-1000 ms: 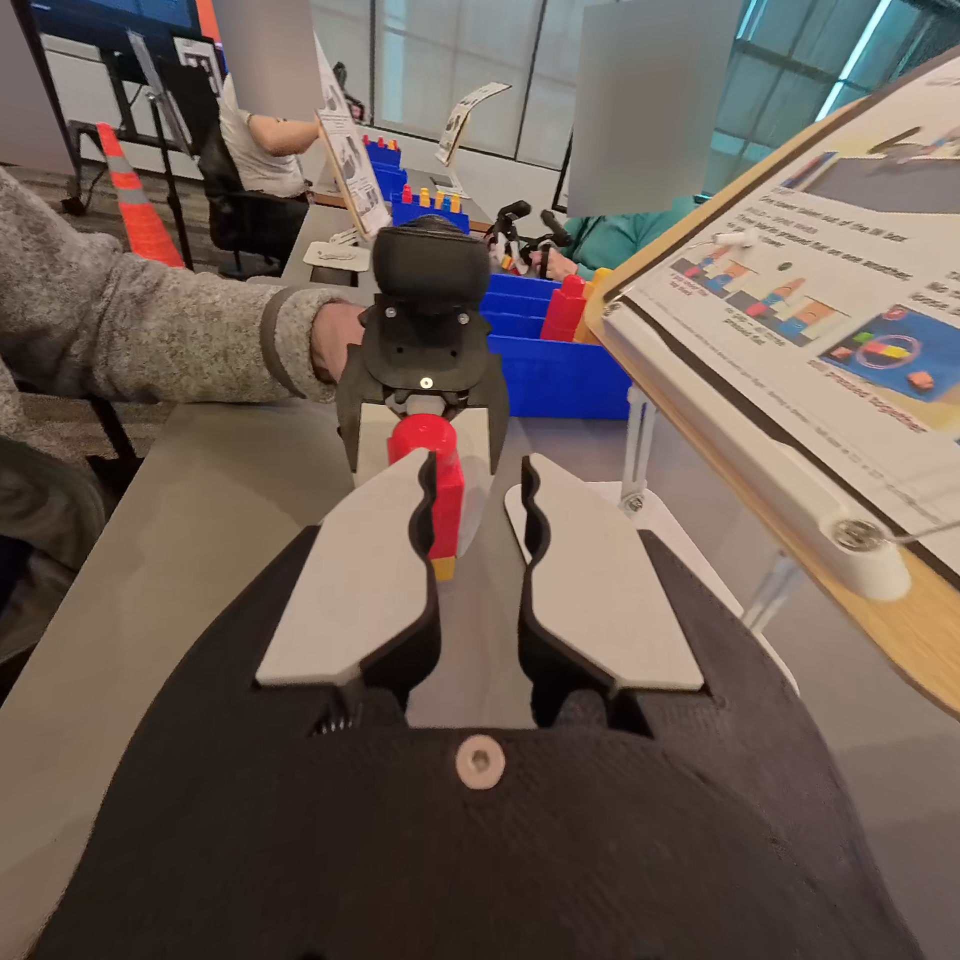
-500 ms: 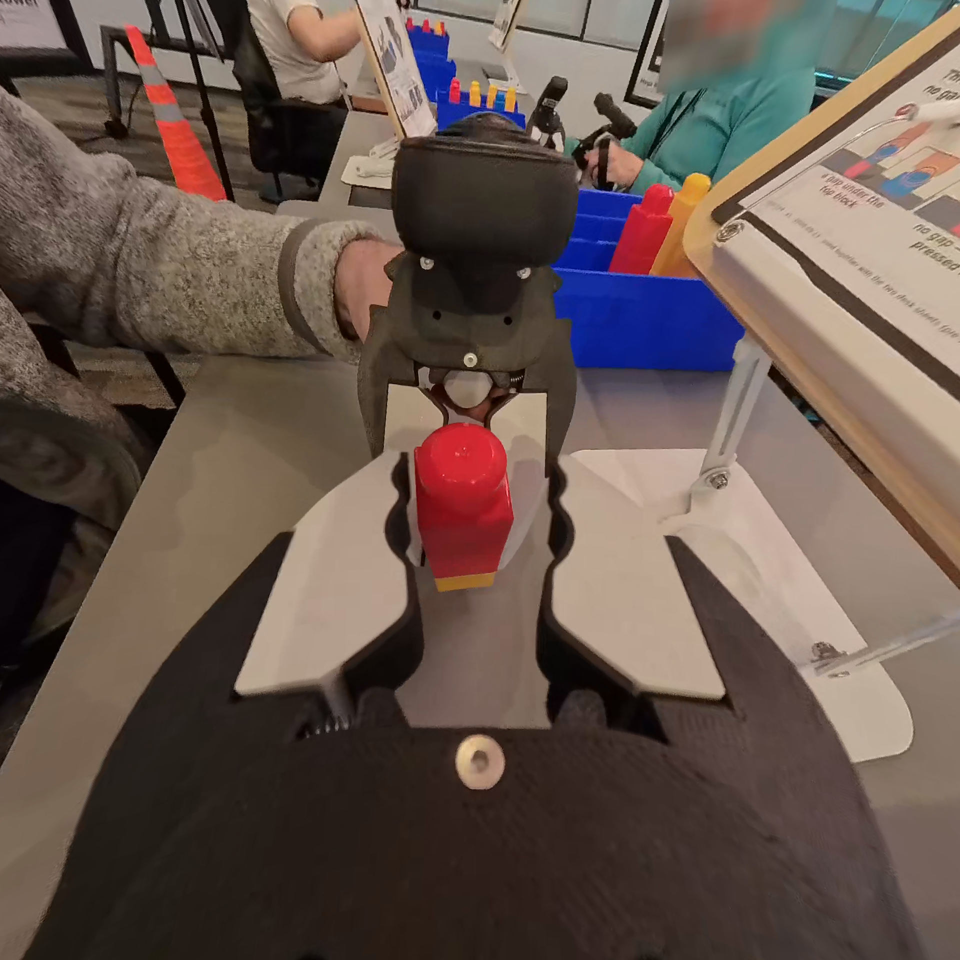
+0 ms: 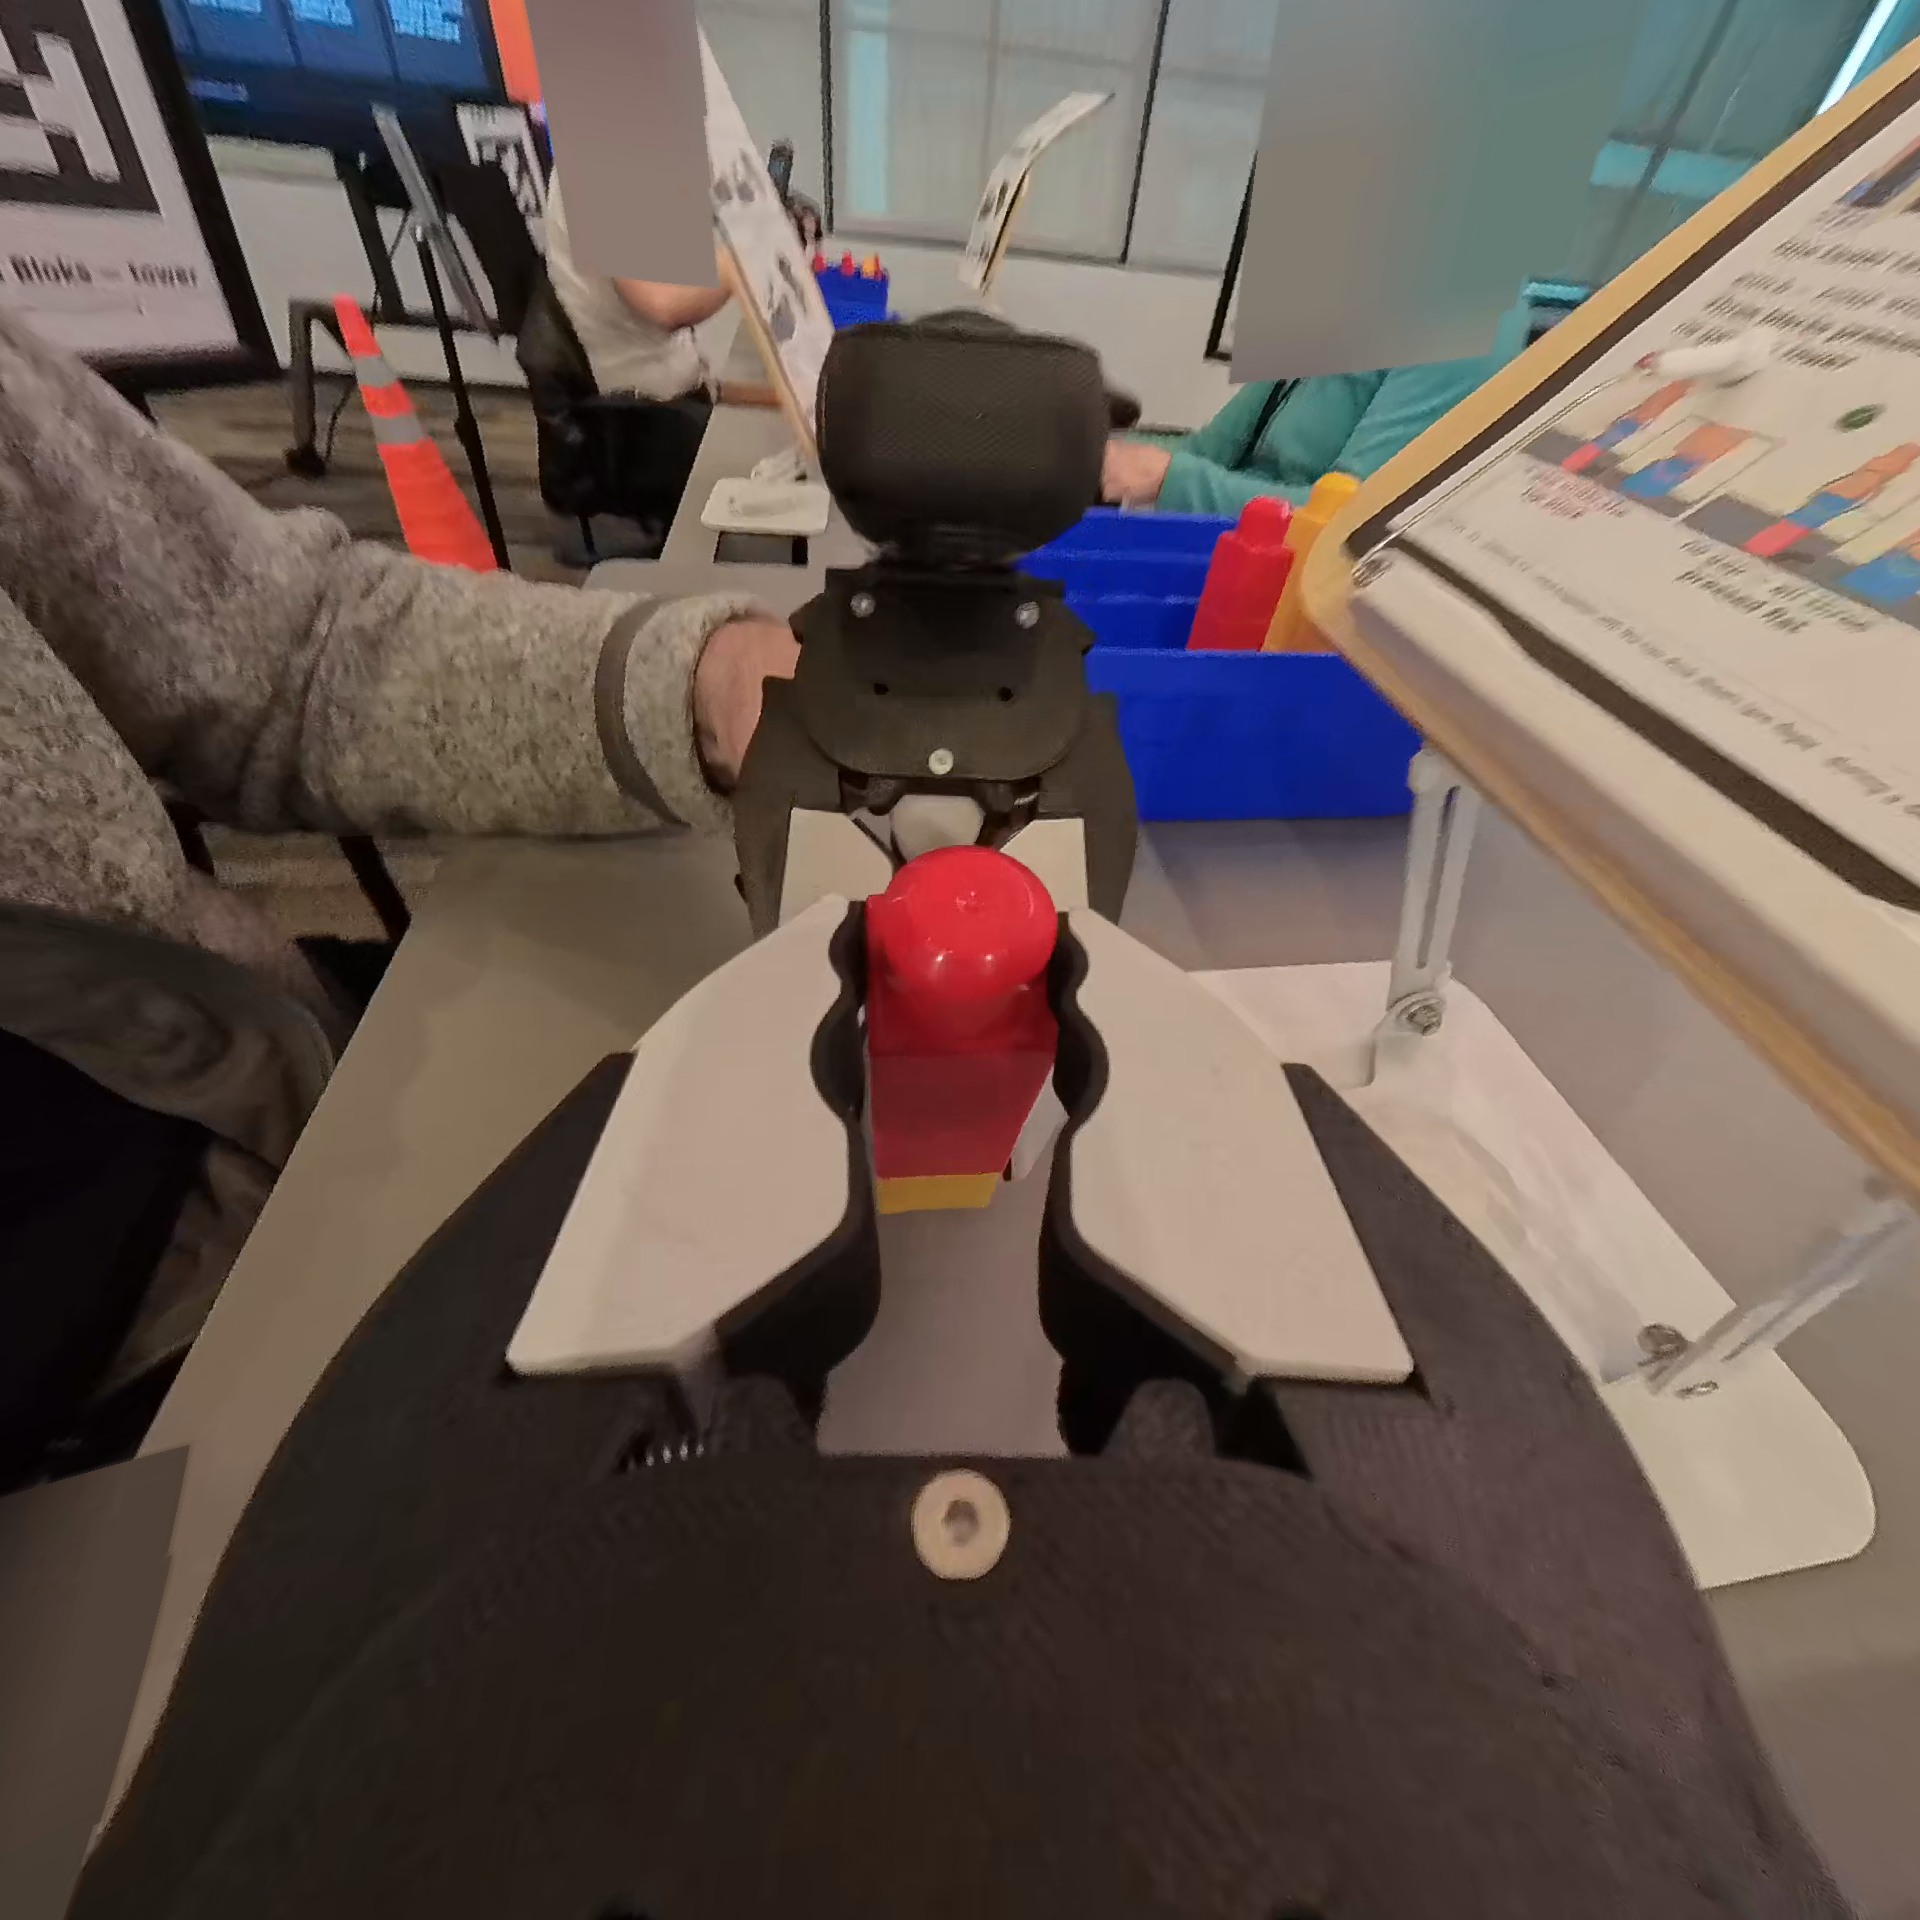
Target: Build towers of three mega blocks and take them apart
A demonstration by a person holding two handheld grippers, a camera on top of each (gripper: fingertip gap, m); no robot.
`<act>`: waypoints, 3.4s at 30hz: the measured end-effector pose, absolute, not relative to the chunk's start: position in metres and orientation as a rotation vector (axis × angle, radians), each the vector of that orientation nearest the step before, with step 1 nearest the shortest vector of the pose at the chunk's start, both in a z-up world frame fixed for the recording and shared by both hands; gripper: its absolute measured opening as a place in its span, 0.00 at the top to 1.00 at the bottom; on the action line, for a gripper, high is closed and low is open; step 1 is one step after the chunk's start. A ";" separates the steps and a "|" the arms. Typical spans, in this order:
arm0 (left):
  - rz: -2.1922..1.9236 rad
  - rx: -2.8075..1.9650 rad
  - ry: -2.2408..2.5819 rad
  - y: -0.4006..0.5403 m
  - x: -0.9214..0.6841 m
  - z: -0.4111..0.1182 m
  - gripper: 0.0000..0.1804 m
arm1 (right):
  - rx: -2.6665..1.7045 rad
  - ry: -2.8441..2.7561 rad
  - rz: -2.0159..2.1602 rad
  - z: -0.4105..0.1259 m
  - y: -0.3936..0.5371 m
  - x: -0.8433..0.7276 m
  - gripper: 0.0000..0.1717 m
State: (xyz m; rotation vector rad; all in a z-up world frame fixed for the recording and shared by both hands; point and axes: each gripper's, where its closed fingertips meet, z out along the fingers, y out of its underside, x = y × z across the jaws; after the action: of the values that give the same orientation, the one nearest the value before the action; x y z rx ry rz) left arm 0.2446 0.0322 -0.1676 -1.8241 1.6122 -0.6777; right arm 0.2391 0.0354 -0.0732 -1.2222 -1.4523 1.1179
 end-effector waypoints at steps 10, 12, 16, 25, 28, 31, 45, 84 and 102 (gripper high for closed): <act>-0.957 -1.620 1.316 0.042 0.265 -0.126 0.57 | -1.071 -1.155 1.343 -0.026 0.046 0.263 0.80; -1.045 -1.580 1.299 0.037 0.269 -0.119 0.61 | -1.051 -1.140 1.355 -0.024 0.045 0.262 0.80; -1.171 -1.503 1.243 0.032 0.271 -0.106 0.73 | -1.026 -1.124 1.381 -0.021 0.042 0.261 0.80; -1.135 -1.505 1.256 0.032 0.271 -0.107 0.77 | -1.022 -1.124 1.390 -0.023 0.042 0.261 0.80; -1.109 -1.529 1.277 0.032 0.269 -0.109 0.77 | -1.024 -1.142 1.383 -0.024 0.042 0.261 0.80; -1.089 -1.551 1.290 0.033 0.267 -0.112 0.77 | -1.034 -1.156 1.386 -0.027 0.042 0.260 0.80; -0.944 -1.698 1.406 0.034 0.253 -0.134 0.77 | -1.132 -1.319 1.232 -0.052 0.043 0.253 0.80; -1.089 -1.368 1.062 0.047 0.252 -0.072 0.69 | -1.049 -1.092 1.408 -0.027 0.056 0.272 0.80; -1.060 -1.394 1.175 0.035 0.251 -0.075 0.78 | -1.119 -1.250 1.362 -0.043 0.048 0.267 0.75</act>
State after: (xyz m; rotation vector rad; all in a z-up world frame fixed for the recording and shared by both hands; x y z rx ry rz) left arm 0.2509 0.0354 -0.0749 -1.3943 1.1752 -1.0596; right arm 0.2671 0.0480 -0.0434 -1.1191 -1.2500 1.3618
